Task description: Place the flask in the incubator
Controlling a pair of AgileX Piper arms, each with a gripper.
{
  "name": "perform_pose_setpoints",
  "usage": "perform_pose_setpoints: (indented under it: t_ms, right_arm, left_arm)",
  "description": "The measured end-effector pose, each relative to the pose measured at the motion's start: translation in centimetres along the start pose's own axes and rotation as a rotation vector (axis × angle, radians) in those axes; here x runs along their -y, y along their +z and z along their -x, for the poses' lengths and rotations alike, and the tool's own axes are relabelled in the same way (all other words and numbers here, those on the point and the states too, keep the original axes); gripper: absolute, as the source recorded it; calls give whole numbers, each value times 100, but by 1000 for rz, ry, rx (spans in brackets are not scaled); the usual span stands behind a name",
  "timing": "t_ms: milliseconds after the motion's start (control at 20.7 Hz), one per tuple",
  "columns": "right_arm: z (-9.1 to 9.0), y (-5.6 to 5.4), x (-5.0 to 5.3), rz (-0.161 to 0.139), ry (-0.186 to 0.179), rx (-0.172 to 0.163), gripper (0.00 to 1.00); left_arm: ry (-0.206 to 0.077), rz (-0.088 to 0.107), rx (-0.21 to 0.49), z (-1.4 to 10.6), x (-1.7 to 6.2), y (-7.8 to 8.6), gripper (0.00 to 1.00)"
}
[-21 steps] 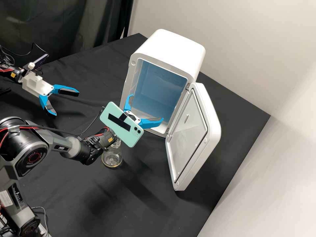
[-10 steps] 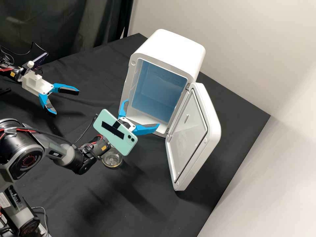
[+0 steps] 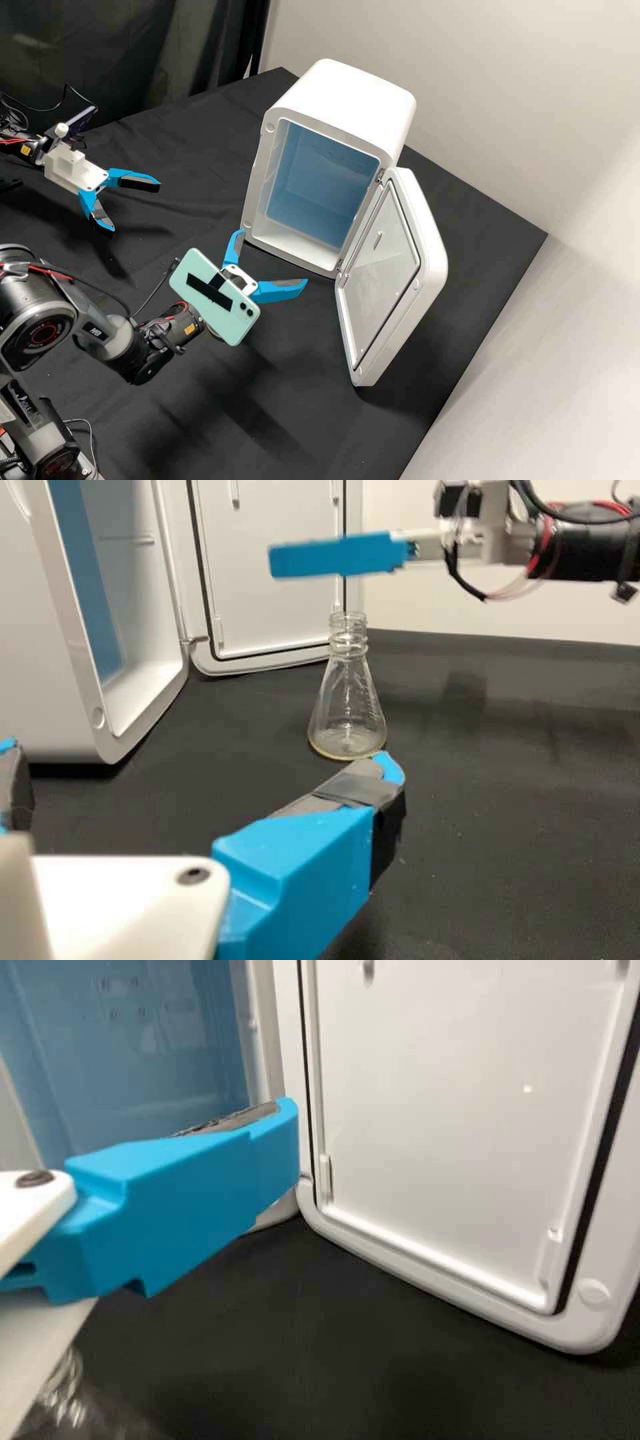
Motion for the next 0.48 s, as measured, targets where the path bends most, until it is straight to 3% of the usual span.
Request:
perform_pose_setpoints:
  t_ms: [290,483]
  right_arm:
    - [255,82,114,24,-86,19,100]
    - [422,87,177,40,-134,8,100]
  left_arm:
    - [10,-1,-7,9,-17,-12,100]
    - [11,0,-13,13,-19,-25,100]
